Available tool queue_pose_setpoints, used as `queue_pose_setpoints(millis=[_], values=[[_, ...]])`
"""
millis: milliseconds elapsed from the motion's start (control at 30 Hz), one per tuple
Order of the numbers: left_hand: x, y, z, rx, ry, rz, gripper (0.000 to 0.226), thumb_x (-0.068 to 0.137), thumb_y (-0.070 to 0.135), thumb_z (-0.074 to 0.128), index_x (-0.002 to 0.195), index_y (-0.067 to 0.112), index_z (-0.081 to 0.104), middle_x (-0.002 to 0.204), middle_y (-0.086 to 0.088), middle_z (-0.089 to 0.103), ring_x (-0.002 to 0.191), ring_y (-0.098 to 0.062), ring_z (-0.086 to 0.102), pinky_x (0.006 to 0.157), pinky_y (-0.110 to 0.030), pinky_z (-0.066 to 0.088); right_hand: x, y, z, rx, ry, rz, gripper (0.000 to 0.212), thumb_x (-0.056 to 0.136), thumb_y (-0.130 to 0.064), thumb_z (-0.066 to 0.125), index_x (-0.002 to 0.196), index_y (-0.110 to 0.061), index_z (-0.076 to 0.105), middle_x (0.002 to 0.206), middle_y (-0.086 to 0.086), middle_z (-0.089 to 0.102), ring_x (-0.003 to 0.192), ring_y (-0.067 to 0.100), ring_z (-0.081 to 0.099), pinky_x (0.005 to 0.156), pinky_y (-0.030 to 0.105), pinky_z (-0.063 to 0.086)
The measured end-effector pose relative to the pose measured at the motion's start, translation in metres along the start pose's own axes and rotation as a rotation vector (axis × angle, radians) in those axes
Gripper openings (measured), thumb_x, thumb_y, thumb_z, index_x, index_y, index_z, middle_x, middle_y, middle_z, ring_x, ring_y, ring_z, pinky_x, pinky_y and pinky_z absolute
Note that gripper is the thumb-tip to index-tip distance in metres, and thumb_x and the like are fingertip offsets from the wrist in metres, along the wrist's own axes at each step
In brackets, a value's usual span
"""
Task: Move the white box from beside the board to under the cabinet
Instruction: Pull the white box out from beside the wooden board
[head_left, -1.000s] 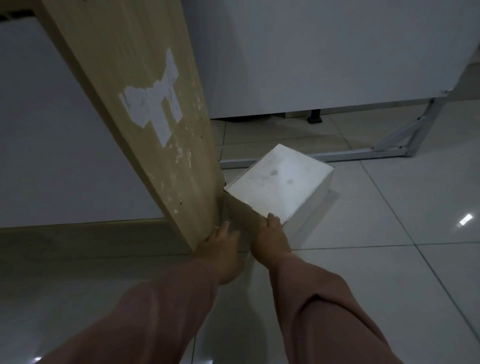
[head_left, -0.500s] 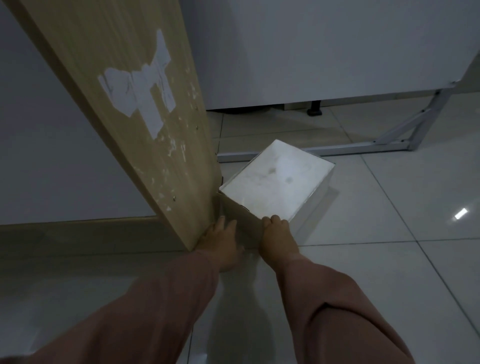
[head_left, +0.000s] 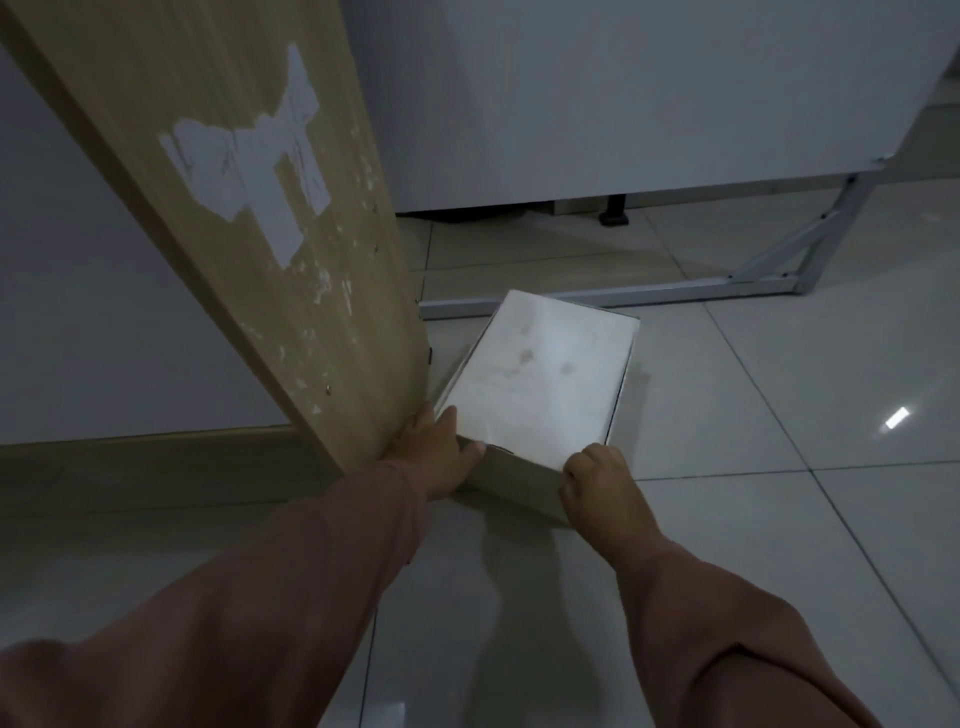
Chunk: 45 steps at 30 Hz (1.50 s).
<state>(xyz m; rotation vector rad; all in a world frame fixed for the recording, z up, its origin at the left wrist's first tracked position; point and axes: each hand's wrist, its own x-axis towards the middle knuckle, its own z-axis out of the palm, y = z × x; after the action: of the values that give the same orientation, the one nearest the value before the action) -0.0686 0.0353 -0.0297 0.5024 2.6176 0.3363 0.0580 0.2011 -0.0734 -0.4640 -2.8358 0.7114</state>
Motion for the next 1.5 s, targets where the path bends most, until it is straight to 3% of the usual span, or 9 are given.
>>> queue_pose_setpoints(millis=[133,267,367,567,700,900,1133,1367,1500], values=[[0.008,0.003,-0.002,-0.049,-0.032,-0.021,0.079,0.094,0.055,0.039,0.153,0.013,0.007,0.163,-0.012,-0.003,0.149,-0.029,0.009,0.122,-0.042,0.017,-0.010,-0.005,0.008,0.162,0.113,0.150,0.027,0.093,-0.014,0.057,0.083,0.010,0.067,0.134,0.027,0.051,0.133,0.037,0.039,0.116,0.038,0.028],[0.013,0.009,0.005,-0.103,-0.016,-0.051,0.078,0.095,0.052,0.040,0.151,0.004,0.014,0.161,-0.014,0.014,0.145,-0.030,0.024,0.118,-0.041,0.026,-0.010,-0.019,0.017,0.427,0.190,0.348,0.021,0.095,-0.013,0.050,0.109,-0.005,0.064,0.159,0.021,0.011,0.145,0.034,0.022,0.112,0.028,0.024],[0.013,0.012,0.011,-0.116,0.042,-0.084,0.078,0.096,0.049,0.040,0.152,0.005,0.007,0.162,-0.014,0.012,0.145,-0.032,0.023,0.119,-0.042,0.025,-0.005,-0.029,0.017,0.632,0.106,0.552,0.044,0.097,-0.014,0.041,0.140,-0.015,0.040,0.162,0.012,0.004,0.143,0.032,0.027,0.109,0.030,0.030],[0.013,0.015,0.021,-0.204,0.109,-0.116,0.085,0.095,0.040,0.047,0.152,0.011,-0.009,0.163,-0.011,0.006,0.147,-0.032,0.018,0.118,-0.041,0.022,0.000,-0.023,0.009,0.837,0.099,0.596,0.068,0.091,0.001,0.038,0.152,-0.016,0.013,0.162,0.006,0.014,0.146,0.024,0.019,0.121,0.036,0.018],[0.012,0.013,0.024,-0.219,0.129,-0.151,0.088,0.092,0.043,0.049,0.152,0.009,-0.006,0.162,-0.012,0.012,0.144,-0.033,0.025,0.115,-0.042,0.027,0.002,-0.019,0.005,0.908,0.096,0.632,0.076,0.087,0.002,0.036,0.152,-0.027,0.010,0.157,0.005,0.028,0.138,0.029,0.035,0.115,0.045,0.033],[0.001,0.009,0.038,-0.275,0.220,-0.224,0.096,0.083,0.051,0.055,0.152,0.010,0.003,0.157,-0.011,0.020,0.134,-0.035,0.037,0.105,-0.043,0.039,0.007,-0.007,0.002,0.893,0.068,0.669,0.073,0.088,-0.002,0.033,0.152,-0.033,0.017,0.151,0.006,0.040,0.122,0.032,0.050,0.099,0.036,0.044],[-0.028,0.020,0.064,-0.448,0.339,-0.296,0.089,0.082,0.048,0.061,0.148,0.011,0.015,0.141,-0.013,0.032,0.116,-0.034,0.049,0.082,-0.036,0.043,0.018,0.011,-0.006,0.887,0.053,0.662,0.069,0.086,0.006,0.032,0.147,-0.028,0.034,0.137,0.011,0.052,0.094,0.032,0.056,0.076,0.034,0.043],[-0.033,0.012,0.057,-0.622,0.281,-0.275,0.061,0.088,0.032,0.057,0.138,0.008,0.034,0.137,-0.015,0.047,0.114,-0.034,0.054,0.090,-0.037,0.048,0.021,0.012,-0.010,0.687,0.040,0.598,0.067,0.089,0.006,0.033,0.148,-0.024,0.031,0.146,0.014,0.046,0.113,0.036,0.054,0.100,0.042,0.046],[-0.032,-0.001,0.051,-0.644,0.226,-0.227,0.016,0.093,0.013,0.040,0.102,-0.001,0.043,0.095,-0.018,0.054,0.075,-0.028,0.051,0.073,-0.036,0.043,0.017,0.011,-0.008,0.623,0.008,0.588,0.068,0.089,0.004,0.034,0.150,-0.025,0.025,0.145,0.014,0.046,0.115,0.035,0.053,0.100,0.036,0.044]])
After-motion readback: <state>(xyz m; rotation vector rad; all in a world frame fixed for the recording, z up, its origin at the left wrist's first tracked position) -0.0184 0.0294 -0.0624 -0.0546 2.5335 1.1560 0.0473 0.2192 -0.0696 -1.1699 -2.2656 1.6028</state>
